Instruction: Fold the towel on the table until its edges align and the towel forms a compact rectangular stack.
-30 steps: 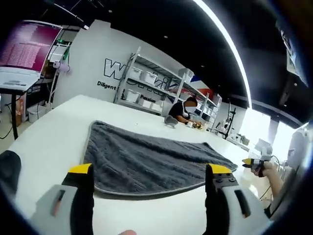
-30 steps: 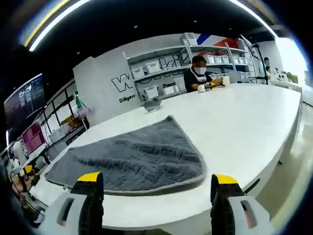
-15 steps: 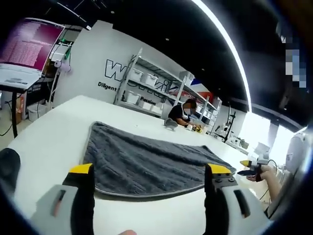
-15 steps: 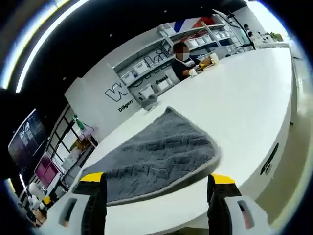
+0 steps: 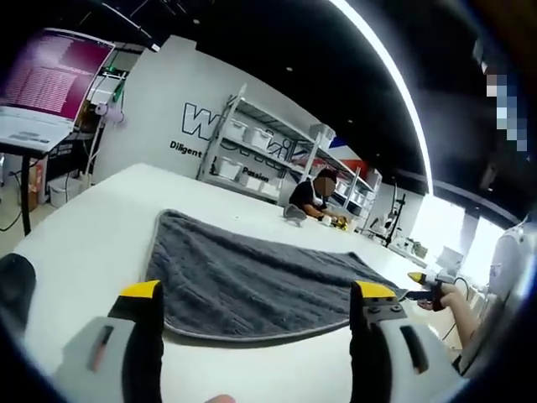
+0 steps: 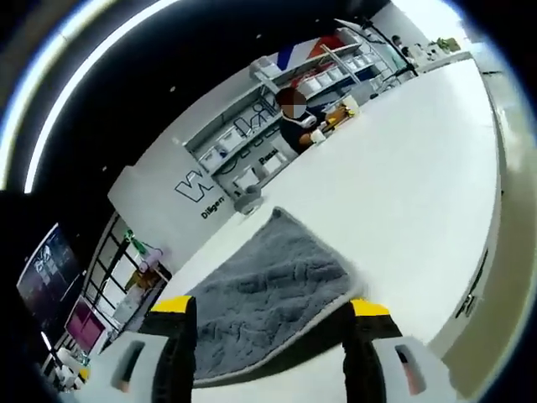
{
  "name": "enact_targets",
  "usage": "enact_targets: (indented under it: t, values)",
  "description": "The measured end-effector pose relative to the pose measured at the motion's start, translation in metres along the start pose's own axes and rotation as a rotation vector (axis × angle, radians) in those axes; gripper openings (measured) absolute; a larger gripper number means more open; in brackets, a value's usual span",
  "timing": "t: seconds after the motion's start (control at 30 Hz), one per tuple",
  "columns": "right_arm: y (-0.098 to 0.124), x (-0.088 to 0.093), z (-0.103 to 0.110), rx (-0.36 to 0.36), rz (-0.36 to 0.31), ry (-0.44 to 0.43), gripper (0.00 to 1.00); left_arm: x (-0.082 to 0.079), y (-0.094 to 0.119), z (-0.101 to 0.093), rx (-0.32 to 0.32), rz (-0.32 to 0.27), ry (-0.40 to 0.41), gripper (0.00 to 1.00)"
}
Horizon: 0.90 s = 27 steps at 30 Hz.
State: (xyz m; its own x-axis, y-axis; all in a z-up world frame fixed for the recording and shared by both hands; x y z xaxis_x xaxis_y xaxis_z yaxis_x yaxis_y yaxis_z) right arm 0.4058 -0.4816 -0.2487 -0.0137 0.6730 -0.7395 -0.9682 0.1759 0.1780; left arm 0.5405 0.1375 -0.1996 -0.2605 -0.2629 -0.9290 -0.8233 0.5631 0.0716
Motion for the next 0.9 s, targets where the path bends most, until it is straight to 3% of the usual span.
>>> enact_targets:
  t: [0.13,0.27,0.37,0.57,0.8,0.9]
  values:
    - [-0.001,-0.002,-0.015,0.071,-0.107,-0.046,0.37,-0.001,0.0,0.001,0.0,-0.002,-0.001,0.96]
    - [-0.001,0.001,-0.021,0.1,-0.108,-0.033,0.15,-0.002,0.0,0.002,-0.002,-0.001,-0.001,0.96]
    - [0.001,0.001,-0.021,0.122,-0.12,-0.026,0.04,-0.002,0.0,0.003,-0.003,0.002,-0.001,0.96]
    - [-0.003,-0.009,0.008,0.085,-0.138,0.164,0.03,-0.002,-0.002,0.003,0.003,0.003,0.0,0.95]
    - [-0.024,-0.006,0.078,-0.109,-0.086,0.342,0.03,-0.001,-0.002,0.004,0.012,0.003,0.004,0.95]
    - [-0.035,0.003,0.105,-0.2,-0.051,0.347,0.03,0.0,-0.001,0.004,0.015,0.002,0.005,0.95]
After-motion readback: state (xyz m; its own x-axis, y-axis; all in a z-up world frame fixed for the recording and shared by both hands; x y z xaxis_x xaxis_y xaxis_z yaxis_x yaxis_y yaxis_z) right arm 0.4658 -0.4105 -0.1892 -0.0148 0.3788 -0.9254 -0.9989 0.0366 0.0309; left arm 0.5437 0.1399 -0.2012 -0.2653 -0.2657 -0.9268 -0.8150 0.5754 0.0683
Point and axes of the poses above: the point that each gripper's makers call its tool centre point, and the gripper's own axes: y roughly backward along the fingers, z roughly to its left, x roughly out of its underside, the point moved 8 cm from there along y, roughly backward along the fingers, and after that the axes turned 4 degrees about -z, right-handed, at the moved point
